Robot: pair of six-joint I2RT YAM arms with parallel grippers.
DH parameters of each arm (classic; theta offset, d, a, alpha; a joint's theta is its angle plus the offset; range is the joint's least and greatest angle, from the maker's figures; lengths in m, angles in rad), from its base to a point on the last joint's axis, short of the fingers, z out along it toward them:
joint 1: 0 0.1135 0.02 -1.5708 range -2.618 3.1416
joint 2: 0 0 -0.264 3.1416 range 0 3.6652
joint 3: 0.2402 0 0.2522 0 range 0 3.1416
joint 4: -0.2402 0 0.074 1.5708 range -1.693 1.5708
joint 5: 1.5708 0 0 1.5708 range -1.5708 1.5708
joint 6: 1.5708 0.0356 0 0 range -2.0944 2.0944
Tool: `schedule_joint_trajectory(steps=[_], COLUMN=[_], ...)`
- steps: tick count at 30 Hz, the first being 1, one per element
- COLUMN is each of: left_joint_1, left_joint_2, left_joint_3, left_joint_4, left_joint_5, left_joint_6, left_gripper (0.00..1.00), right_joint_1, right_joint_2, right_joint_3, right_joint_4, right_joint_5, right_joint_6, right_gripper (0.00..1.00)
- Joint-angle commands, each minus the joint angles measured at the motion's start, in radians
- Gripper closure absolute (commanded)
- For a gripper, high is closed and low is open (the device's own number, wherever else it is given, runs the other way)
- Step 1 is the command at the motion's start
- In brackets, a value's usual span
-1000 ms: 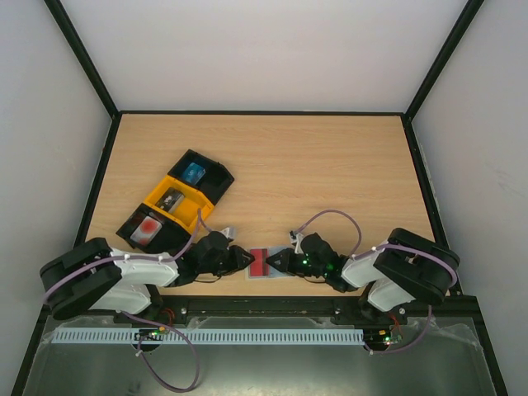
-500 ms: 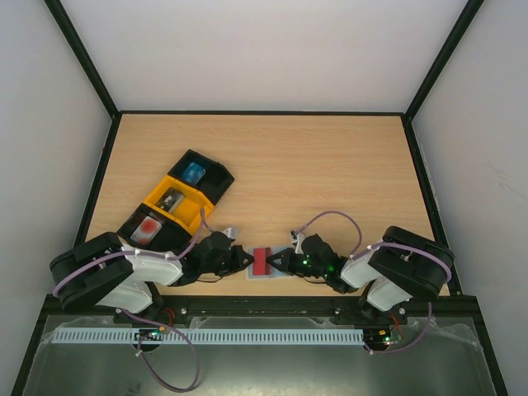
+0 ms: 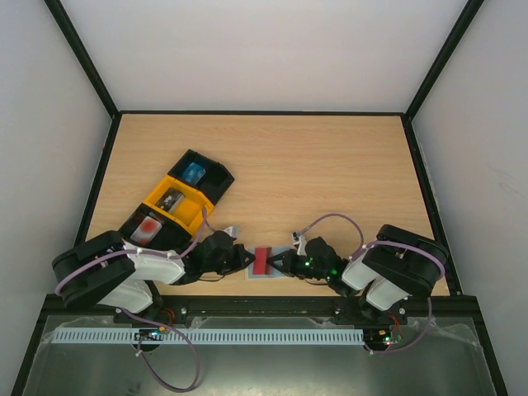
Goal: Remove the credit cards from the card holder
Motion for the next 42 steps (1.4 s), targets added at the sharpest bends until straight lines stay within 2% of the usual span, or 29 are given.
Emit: schedule_joint_trajectory(steps=[1,13,23,26,28,33,37,42], left_joint_1=[0.0,-0.001,-0.001,-0.001,-0.001,-0.001,-0.002,-0.002], left_joint_2=[0.034,0.008,-0.027,-0.019,-0.012,0.002,0.004,0.006], left_joint_3=[-0.014,-0.048,-0.036,-0.029,-0.026,-0.022,-0.022,-0.018], left_joint_4=[-0.15,-0.144,-0.187,-0.178,-0.172,-0.154,-0.147,-0.136], left_joint_5=[-0.048,-0.072,-0.083,-0.078,-0.073,-0.063,-0.059,-0.049], left_joint_6=[0.021,0.002,0.026,0.03,0.033,0.036,0.032,0.036], left_gripper=[0.97,0.97,0.97,0.97,0.97,0.97,0.97,0.97], right_joint_1=[0.002,-0.011,-0.011,-0.011,-0.012,-0.012,-0.011,-0.011], right_joint_2=[0.003,-0.053,-0.189,-0.227,-0.217,-0.211,-0.287,-0.451], right_joint_3=[-0.018,-0.053,-0.031,-0.017,0.002,0.001,-0.027,-0.038], right_joint_4=[0.065,-0.023,-0.203,-0.267,-0.279,-0.25,-0.298,-0.462], right_joint_5=[0.002,0.038,0.068,0.091,0.068,0.055,0.107,0.183], right_joint_6=[0.008,-0.01,-0.059,-0.076,-0.097,-0.076,-0.062,-0.095], right_gripper=[0.98,0.98,0.98,0.92,0.98,0.98,0.98,0.98])
